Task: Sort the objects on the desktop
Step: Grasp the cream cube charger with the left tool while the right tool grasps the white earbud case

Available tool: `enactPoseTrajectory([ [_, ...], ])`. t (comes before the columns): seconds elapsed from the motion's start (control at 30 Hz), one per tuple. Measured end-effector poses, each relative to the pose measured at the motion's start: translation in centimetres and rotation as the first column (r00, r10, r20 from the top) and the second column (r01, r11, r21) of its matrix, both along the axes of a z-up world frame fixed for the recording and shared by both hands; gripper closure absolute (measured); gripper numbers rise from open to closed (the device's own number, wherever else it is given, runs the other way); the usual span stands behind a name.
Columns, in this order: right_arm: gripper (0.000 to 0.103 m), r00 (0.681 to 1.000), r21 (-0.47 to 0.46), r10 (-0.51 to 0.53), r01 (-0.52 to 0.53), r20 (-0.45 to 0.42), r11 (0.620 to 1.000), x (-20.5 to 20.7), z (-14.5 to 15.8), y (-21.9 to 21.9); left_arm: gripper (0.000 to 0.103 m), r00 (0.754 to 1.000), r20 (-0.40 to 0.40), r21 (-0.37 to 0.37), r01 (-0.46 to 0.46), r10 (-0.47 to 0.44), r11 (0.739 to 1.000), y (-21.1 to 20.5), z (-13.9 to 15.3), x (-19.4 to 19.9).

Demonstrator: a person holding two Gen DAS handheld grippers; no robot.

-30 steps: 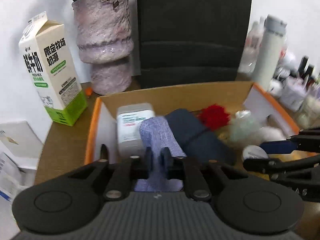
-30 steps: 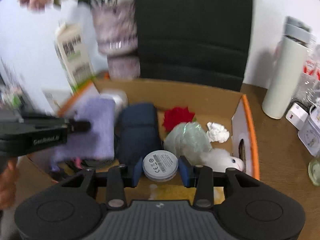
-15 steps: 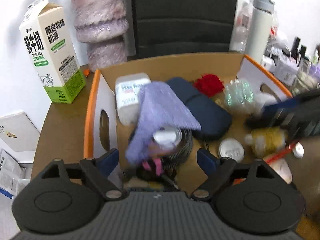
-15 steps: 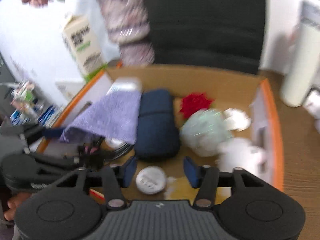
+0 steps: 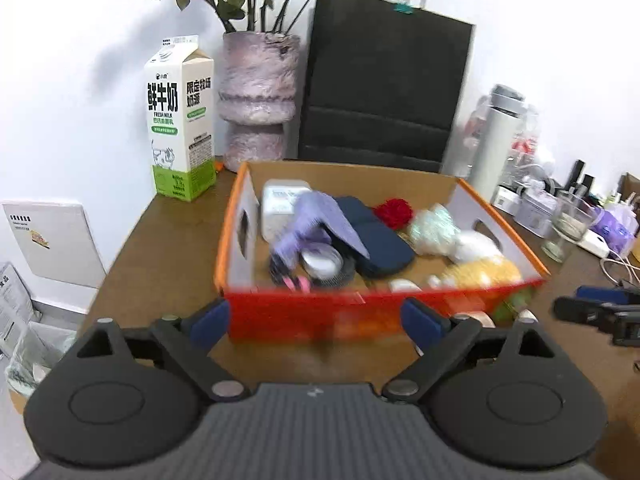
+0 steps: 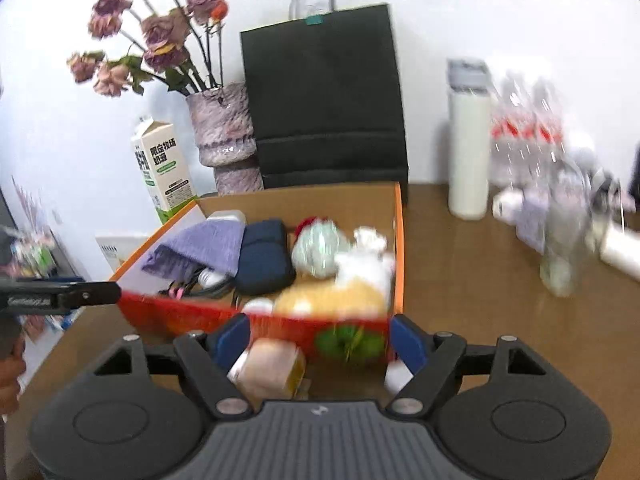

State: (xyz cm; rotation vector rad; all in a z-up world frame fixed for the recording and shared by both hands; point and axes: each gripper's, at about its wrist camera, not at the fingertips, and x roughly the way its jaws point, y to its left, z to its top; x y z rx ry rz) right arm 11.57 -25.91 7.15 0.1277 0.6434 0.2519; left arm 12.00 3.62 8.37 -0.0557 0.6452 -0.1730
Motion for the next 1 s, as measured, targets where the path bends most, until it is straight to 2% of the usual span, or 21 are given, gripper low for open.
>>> enactPoseTrajectory([
  [0.07,0.027,1.000,0.041,-0.008,0.008,-0.011,0.999,-1.8,-1.9,-0.1,0.008,1.000,0.011,-0.003,0.017,-0.017,1.000,-1.4,-1.4,-2.5],
  [0.17,0.027,1.000,0.043,0.005,-0.005,-0.010,0.999,-4.1,-4.2,0.4,0.006,0.999,-0.001,-0.029,0.036,-0.036,0.999,-3.1,-3.8,-5.0],
  [0.23,0.027,1.000,0.008,0.025,-0.025,-0.013,1.000,-5.1,-5.4,0.9,0.006,0.997,-0.032,-0.040,0.068,-0.070,0.997,-4.2,-5.2,-5.7],
  [0.3,0.027,1.000,-0.055,0.006,-0.007,-0.011,0.998,-5.5,-5.9,1.1,0.006,0.993,-0.045,-0.019,0.104,-0.105,0.994,-5.6,-6.0,-5.8],
  [0.4,0.027,0.998,-0.083,-0.068,0.069,0.014,0.994,-5.5,-5.9,0.3,0.006,0.994,-0.014,0.019,0.113,-0.113,0.993,-7.2,-5.6,-5.2],
  [0.53,0.036,0.993,-0.006,-0.116,0.116,0.009,0.993,-5.1,-6.2,-2.0,0.007,0.988,0.029,0.013,0.148,-0.149,0.989,-9.5,-4.4,-3.4],
  [0.63,0.042,0.990,-0.009,-0.141,0.141,0.004,0.990,-4.6,-6.5,-2.9,0.013,0.983,0.026,0.032,0.180,-0.181,0.983,-12.0,-4.2,-1.0],
  [0.73,0.044,0.986,-0.005,-0.167,0.167,0.026,0.986,-4.2,-6.3,-3.9,0.026,0.983,-0.003,0.052,0.182,-0.182,0.982,-14.3,-4.7,1.6],
  [0.8,0.044,0.983,0.031,-0.183,0.182,0.029,0.983,-4.2,-6.5,-4.8,0.026,0.982,0.015,0.081,0.189,-0.191,0.979,-15.5,-5.3,2.6],
  [0.93,0.044,0.985,0.072,-0.172,0.171,0.020,0.983,-4.1,-6.9,-5.6,0.037,0.983,-0.020,0.123,0.182,-0.181,0.976,-16.4,-6.9,3.8],
  [1.0,0.044,0.985,0.064,-0.170,0.168,0.019,0.984,-3.9,-6.9,-5.6,0.040,0.983,-0.014,0.097,0.186,-0.186,0.978,-16.1,-6.9,3.7],
])
